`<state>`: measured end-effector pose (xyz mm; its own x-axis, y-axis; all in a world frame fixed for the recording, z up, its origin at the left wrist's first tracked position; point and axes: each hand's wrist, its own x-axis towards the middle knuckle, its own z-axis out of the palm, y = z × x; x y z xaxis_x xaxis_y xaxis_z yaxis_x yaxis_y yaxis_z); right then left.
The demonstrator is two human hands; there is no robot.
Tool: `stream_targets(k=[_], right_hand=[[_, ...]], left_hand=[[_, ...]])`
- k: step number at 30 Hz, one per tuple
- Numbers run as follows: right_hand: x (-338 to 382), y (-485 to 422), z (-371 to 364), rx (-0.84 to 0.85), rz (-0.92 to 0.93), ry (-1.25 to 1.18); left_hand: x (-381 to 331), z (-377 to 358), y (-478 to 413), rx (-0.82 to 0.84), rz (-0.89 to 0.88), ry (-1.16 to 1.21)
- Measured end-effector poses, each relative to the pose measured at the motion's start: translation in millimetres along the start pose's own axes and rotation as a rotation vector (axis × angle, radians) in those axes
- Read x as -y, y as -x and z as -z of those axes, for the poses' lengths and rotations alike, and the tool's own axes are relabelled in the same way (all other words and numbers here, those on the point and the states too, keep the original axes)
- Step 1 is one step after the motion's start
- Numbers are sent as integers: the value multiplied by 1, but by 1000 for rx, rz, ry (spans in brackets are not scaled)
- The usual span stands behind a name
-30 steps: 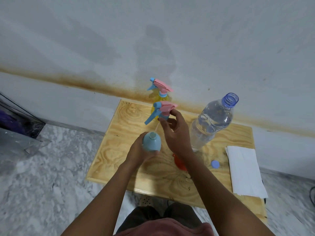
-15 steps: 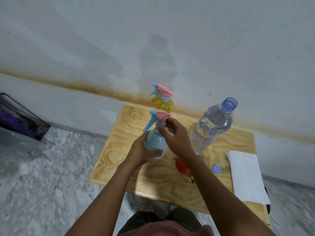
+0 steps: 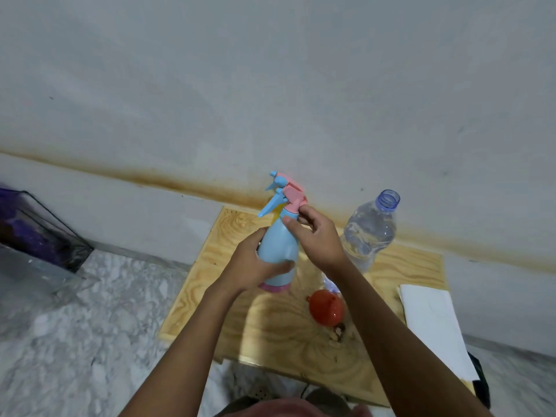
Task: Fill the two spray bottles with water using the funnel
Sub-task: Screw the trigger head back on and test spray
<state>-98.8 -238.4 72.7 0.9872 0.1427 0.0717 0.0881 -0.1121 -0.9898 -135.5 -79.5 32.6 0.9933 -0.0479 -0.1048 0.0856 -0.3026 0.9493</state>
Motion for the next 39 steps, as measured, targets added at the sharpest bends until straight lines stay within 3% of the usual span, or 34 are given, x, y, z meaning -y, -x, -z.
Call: stream_targets(k=[7,17,24,30,35,39], right_hand=[[14,-1,5,-14,-1,47],[28,2,3,-44,-52,-289],[36,8,-1,15,-15,-268],[35,9,-13,-108,-31,-268],[33,10,-15,-20,-33,-285],[35,10,-21,-125,-11,-262]], left_hand=[[-17,4,3,2,-41,-26],[-34,3,3,-46,-102,-36],[-38,6,4,-67,-131,-26],[-38,9,4,-58,-151,22],[-39,11,3,-47,-161,27],[-40,13,3,-29,-170,40]])
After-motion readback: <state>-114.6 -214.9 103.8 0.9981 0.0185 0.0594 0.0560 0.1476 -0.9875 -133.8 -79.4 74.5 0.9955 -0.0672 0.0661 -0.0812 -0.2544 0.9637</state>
